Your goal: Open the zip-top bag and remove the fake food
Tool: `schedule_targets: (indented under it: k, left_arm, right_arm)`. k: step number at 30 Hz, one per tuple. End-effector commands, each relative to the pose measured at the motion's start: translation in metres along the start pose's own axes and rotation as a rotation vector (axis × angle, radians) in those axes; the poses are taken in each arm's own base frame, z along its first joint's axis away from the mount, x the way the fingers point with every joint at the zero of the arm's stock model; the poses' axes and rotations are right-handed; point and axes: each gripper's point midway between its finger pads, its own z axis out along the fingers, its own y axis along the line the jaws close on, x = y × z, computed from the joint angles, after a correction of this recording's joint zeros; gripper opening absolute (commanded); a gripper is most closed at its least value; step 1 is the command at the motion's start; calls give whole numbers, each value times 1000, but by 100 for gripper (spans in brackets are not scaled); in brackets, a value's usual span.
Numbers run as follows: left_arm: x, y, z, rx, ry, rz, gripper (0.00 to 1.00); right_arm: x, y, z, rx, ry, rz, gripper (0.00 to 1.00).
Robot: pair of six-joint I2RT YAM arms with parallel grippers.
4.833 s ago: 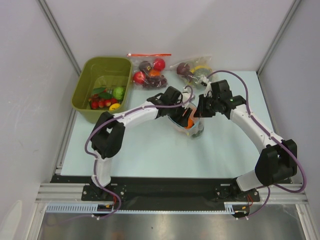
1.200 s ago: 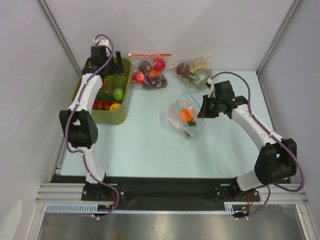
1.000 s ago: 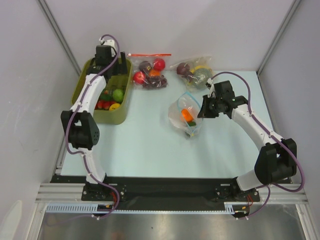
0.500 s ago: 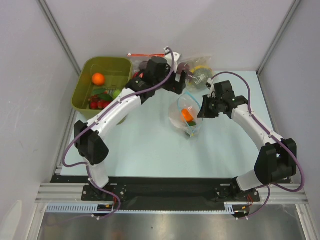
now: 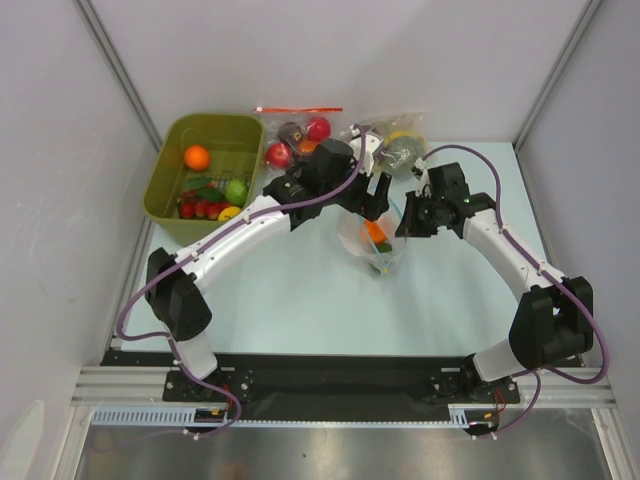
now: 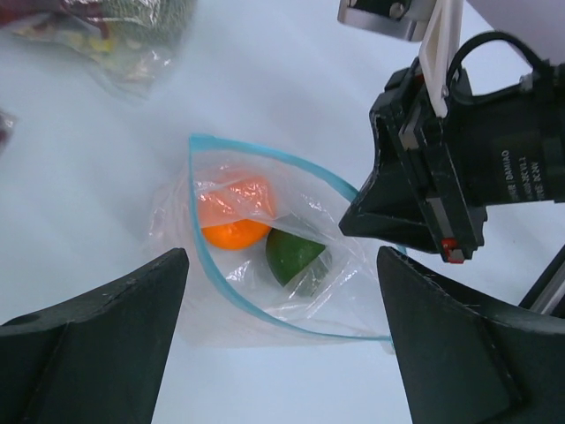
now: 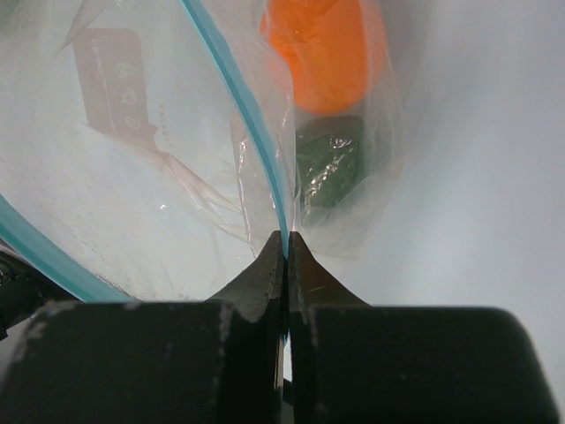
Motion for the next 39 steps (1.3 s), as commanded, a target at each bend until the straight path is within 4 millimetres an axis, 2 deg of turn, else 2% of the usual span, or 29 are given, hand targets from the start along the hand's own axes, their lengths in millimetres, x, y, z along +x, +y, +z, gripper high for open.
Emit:
schedule_targets:
  k: [1,3,9,14,20,21,26,31,39]
  left_arm:
    - [-6,-11,-10,44,-21,-9,92]
    - [-3,-14,-6,67,-9,-11,86]
    - [9,-21,9,114,24,-33,80]
    - [0,-32,9,169,-3,-35,79]
    - [23,-41,26,235,72,-35,79]
    - [35,-39,34,226,105,-34,79]
    - [68,-20,48,145,200,-18,74]
    - [82,-3,56,65,219,-1,69]
    - [111,2,76,49,296,-12,68]
  right_arm:
    - [-6,2,-8,-9,-38,-10,0]
    - [-5,4,-9,-14,-36,-11,0]
    - [-3,3,-11,-14,-36,-19,0]
    - [-1,3,-12,-15,-38,-15,0]
    - [-3,3,-10,-17,-39,-20,0]
    - [-3,3,-11,-17,-40,-20,0]
    - [-3,3,-13,-11,-42,-20,0]
    - [-3,4,-16,-10,-44,-24,0]
    - [-4,4,-16,-11,-39,-24,0]
